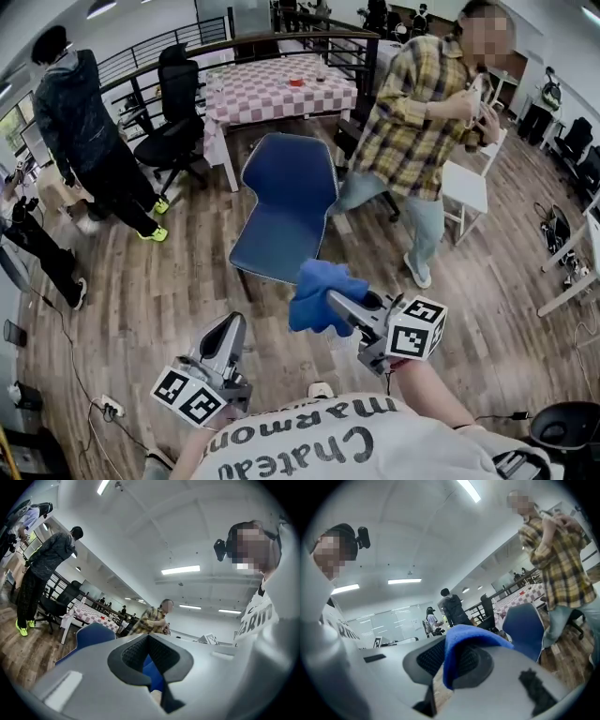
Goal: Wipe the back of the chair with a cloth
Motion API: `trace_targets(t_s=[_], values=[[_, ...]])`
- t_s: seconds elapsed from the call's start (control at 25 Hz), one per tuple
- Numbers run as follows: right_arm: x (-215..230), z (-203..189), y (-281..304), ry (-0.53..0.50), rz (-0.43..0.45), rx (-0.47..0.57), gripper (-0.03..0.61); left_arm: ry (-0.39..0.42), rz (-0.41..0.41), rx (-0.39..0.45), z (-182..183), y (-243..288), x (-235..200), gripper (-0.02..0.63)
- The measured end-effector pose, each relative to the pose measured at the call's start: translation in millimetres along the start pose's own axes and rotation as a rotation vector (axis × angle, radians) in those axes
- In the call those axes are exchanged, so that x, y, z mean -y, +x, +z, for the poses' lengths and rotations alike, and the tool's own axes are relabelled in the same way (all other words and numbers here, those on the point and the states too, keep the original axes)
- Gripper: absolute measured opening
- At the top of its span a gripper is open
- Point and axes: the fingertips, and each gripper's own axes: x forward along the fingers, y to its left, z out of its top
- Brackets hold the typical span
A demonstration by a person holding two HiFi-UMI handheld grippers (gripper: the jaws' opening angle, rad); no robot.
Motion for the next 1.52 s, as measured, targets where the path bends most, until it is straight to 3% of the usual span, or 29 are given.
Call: trace_targets(t_s=[0.44,0.8,1.16,1.52], values=[[67.6,23.0,4.7,-0.016,-0.012,-0.008,0.046,-0.011,0.022,0.047,-0.5,63.6,-24.7,0.005],[105.5,32.5,22.1,0.005,-0.041,0.001,0.046,-0.018,0.036,0.011,-0.8,92.3,-51.7,0.003],[139.3,39.4,67.7,0.026,-0.081,0.003,0.046,-0.044,-0.011,-0.01,11.7,133.2,-103.8,0.004],[167.3,60.9,144.0,0.03,-0.144,0.029,0.046,-0.053,-0.084,-0.053,50.3,168.4,-177.9,0.004]])
